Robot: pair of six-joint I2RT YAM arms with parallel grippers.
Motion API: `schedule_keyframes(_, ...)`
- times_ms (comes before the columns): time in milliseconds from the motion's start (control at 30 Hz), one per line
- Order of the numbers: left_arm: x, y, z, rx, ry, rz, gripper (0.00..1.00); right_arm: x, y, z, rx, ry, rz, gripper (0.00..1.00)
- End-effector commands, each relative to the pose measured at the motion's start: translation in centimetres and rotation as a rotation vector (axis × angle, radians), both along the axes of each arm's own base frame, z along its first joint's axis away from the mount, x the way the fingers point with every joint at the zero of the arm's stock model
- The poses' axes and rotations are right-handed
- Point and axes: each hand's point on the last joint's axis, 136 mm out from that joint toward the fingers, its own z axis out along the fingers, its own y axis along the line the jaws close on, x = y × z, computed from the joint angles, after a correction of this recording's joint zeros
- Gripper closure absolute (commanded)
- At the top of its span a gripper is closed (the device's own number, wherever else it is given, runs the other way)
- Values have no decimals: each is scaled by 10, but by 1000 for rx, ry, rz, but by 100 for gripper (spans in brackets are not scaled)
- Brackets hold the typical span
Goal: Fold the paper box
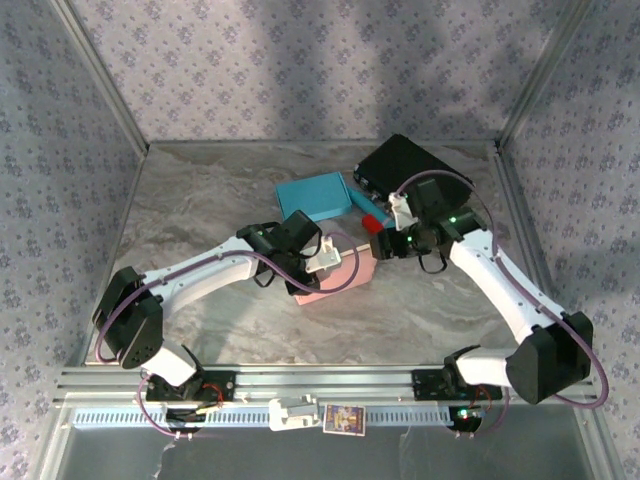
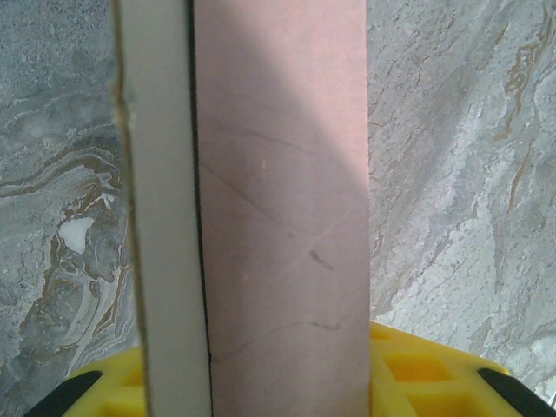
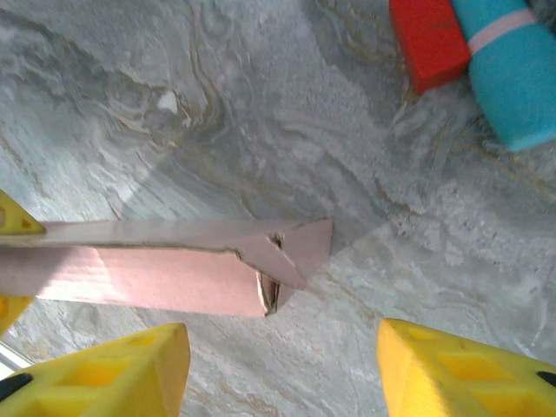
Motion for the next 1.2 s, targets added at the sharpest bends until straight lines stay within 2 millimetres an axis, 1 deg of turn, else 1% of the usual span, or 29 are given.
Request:
schedule_keyframes(0,-1,6,2,19,9,-1,63,-10,-2,-9,-40,20,17,38)
schedule_keyframes(33,-2,6,2,19,11,-2,63,-9,-5,-10,-51,12,7,37)
schedule_keyframes(100,-2,6,2,20,13,-3,63,-4,-8,-7,-38,-5,-14,37)
schedule_keyframes(200,-2,6,2,22,10,-7,63,3,-5,2,-32,-36,9,39)
schedule_keyframes(267,-1,7,3,25,4,-7,63,5,-7,-1,-68,-13,40,40)
schedule_keyframes(300,-1,7,3,24,4,-9,63,6,-6,-4,-78,4,64,43)
schedule_keyframes(367,-1,6,3,24,1,-10,63,1,-3,-15,-96,38,121,46)
schedule_keyframes(400,0,6,3,23,1,-10,63,7,0,-6,-97,10,136,46)
schedule_keyframes(567,1,4,4,19,4,-12,64,17,1,-4,-125,-20,188,48)
schedule_keyframes(667,1,5,3,19,9,-11,67,24,5,-5,-135,-11,213,53)
schedule_keyframes(733,1,6,3,21,9,-9,67,25,11,-5,-121,3,230,58)
schedule_keyframes(800,2,6,3,20,9,-7,67,23,14,-7,-125,15,245,60)
schedule_keyframes(867,3,6,5,17,6,-3,68,21,16,-9,-136,14,254,61)
schedule_keyframes(1000,4,6,5,14,8,-3,70,24,12,-9,-152,6,241,61)
schedule_keyframes(1167,3,7,4,15,11,-5,71,28,17,-4,-146,-12,248,61)
